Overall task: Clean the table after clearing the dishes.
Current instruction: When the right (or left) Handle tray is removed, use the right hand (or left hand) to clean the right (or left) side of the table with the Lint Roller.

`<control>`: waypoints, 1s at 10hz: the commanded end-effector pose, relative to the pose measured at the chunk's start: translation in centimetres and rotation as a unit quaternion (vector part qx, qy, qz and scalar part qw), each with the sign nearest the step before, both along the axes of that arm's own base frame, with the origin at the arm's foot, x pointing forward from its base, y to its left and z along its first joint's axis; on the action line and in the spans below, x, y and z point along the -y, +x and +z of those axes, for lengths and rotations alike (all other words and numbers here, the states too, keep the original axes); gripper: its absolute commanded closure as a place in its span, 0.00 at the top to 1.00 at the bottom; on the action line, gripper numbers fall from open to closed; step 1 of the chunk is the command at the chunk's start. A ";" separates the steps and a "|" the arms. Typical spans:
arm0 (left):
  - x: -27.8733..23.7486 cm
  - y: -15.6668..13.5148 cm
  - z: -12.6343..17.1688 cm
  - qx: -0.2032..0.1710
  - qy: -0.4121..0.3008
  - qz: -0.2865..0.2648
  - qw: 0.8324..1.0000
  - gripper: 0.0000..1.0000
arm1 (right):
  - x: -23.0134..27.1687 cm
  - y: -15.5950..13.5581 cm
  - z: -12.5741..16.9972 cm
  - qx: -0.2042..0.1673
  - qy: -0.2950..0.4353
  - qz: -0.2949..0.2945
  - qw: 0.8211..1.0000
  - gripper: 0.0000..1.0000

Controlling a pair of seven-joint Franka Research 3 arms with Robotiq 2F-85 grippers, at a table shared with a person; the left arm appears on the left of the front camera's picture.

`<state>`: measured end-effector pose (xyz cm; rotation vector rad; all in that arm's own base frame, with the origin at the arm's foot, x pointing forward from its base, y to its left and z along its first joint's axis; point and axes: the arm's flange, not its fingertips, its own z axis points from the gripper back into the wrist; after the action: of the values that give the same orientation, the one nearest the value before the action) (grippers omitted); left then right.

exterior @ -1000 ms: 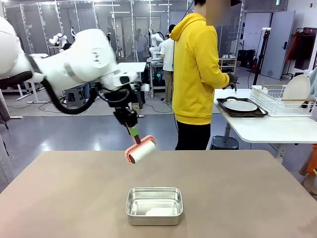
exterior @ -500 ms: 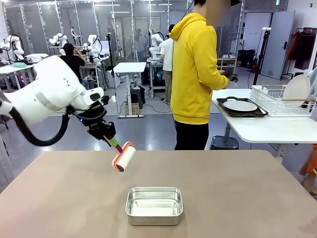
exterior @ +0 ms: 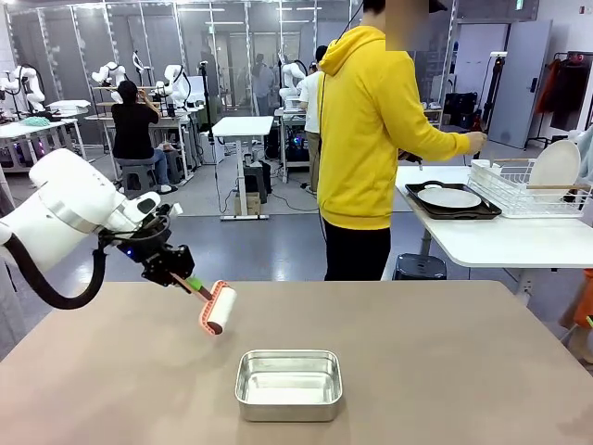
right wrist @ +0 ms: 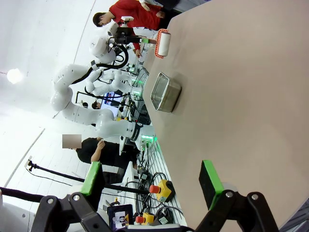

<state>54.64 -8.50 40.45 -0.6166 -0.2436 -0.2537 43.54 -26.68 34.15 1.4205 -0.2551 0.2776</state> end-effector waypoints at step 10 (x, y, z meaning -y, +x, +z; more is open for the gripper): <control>-3.8 -0.3 -4.8 -0.112 -0.054 0.024 0.992 0.21 | -0.1 -0.1 0.2 0.001 0.001 0.000 1.000 1.00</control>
<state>54.52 -4.77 35.61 -0.7350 -0.0668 -0.1176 43.55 -26.68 34.16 1.4205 -0.2551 0.2777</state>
